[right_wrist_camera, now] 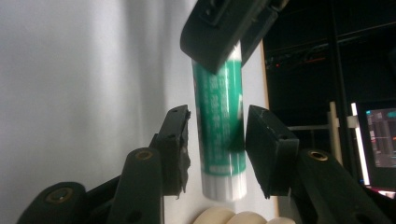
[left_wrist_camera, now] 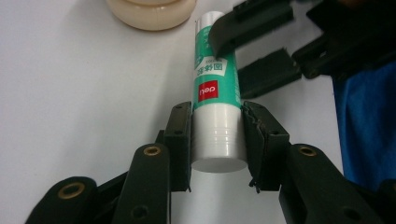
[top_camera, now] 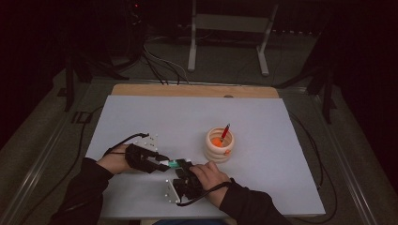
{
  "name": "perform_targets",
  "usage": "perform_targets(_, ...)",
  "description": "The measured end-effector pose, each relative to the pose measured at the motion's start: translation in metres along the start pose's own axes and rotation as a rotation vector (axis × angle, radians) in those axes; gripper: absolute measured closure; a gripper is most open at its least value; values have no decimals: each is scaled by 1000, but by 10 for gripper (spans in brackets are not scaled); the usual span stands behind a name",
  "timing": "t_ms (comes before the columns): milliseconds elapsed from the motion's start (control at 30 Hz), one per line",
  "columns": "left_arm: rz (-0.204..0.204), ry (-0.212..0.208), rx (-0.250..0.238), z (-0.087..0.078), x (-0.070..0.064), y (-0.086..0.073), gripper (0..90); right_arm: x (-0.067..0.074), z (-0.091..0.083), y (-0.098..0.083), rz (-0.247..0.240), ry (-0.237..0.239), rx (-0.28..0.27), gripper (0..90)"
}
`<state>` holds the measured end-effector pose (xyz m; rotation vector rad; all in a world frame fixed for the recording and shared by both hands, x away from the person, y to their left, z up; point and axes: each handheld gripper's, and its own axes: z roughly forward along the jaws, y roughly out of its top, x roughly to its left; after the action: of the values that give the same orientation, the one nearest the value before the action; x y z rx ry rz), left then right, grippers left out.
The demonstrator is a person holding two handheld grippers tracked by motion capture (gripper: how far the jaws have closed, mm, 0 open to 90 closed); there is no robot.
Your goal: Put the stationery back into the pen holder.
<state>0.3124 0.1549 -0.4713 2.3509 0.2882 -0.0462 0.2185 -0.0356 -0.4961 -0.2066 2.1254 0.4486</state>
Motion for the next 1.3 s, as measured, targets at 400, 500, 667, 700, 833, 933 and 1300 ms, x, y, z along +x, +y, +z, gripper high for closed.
perform_targets(400, -31, -11, -19, 0, 2, 2, 658, 5, 9, 6, -75, -51, 41, 650)
perform_targets(500, -34, -17, -27, -1, 2, 1, 658, 5, 9, 7, -82, -60, 46, 657)
perform_targets(667, -23, -34, -84, -2, 4, -1, 652, 3, 7, 5, -64, -53, 34, 662)
perform_targets(700, -29, -42, -95, -2, 6, -2, 650, 2, 6, 5, -51, -52, 39, 662)
perform_targets(833, -20, -35, -153, -9, 6, -3, 588, -5, 3, 3, -5, -28, 19, 663)
perform_targets(933, -39, -43, -192, -13, 8, -4, 555, -7, 1, 2, 26, -8, 18, 663)
perform_targets(1300, -140, 88, -347, -40, 19, -14, 475, -25, -9, -9, 263, 112, -45, 663)
